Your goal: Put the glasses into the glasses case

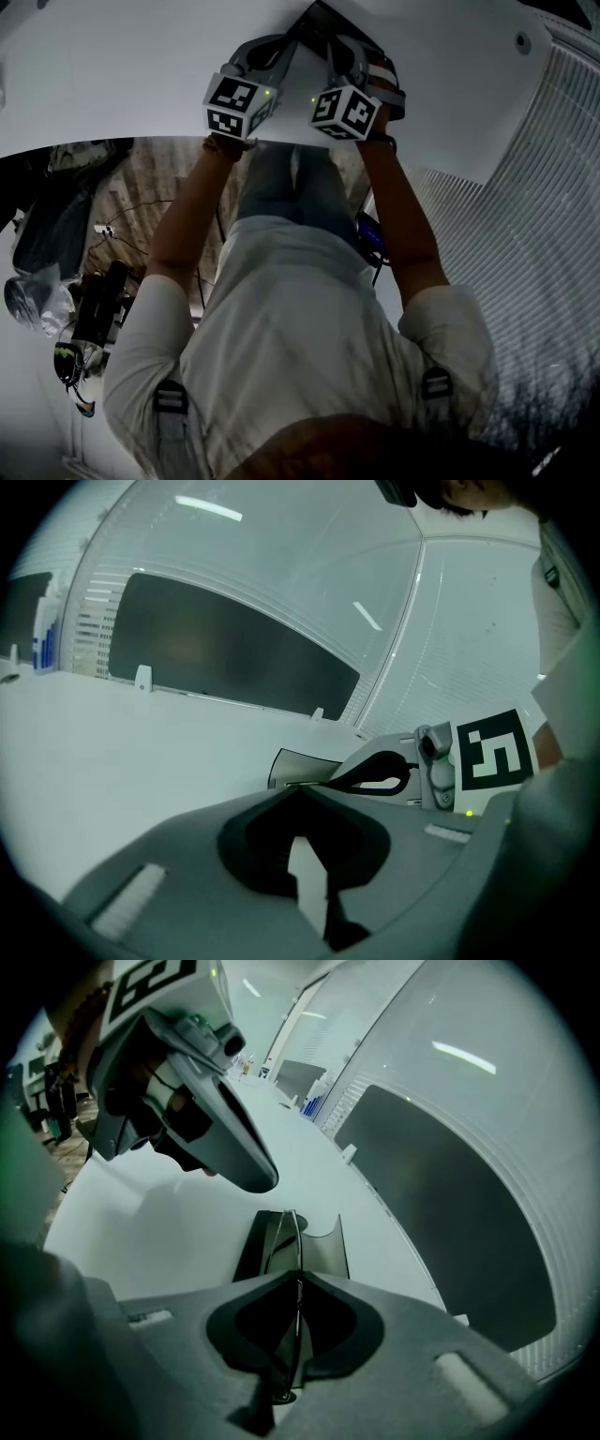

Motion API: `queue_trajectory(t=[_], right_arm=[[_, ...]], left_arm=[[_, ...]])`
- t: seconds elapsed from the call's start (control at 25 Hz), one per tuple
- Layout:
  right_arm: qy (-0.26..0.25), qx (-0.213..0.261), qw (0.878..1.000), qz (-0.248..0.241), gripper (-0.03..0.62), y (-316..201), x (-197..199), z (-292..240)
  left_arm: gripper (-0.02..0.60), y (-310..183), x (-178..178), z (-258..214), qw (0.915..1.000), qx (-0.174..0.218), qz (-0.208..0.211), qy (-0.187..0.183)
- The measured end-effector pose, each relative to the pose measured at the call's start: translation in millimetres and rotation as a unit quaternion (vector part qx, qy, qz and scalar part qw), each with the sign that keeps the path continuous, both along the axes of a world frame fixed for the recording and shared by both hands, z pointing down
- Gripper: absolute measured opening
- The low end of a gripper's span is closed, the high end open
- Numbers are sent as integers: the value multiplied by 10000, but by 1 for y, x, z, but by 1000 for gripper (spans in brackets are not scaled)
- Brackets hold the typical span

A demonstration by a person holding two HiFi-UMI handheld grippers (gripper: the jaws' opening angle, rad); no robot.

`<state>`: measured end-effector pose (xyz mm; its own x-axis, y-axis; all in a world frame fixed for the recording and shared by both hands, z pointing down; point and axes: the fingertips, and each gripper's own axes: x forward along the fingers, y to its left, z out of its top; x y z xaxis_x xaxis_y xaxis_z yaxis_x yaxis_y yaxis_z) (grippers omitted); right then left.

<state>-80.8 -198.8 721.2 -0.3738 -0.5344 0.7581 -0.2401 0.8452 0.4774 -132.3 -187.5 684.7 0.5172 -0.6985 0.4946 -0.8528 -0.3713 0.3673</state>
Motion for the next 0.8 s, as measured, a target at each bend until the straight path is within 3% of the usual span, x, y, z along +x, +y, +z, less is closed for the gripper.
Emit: queue_trajectory(t=[0.28,0.52,0.8], right_arm=[[95,129,9998,-77,50,2,1,11],[-148,-49,9999,-59,95,2,0,3],[-346,-146,9993,-60,100,18,1,-18]], left_arm=[[2,8,5,4,10000,-40,11,76],[2,11,9,1,9999,-110,54,92],[2,24,15,-13,9998,-107,102,118]])
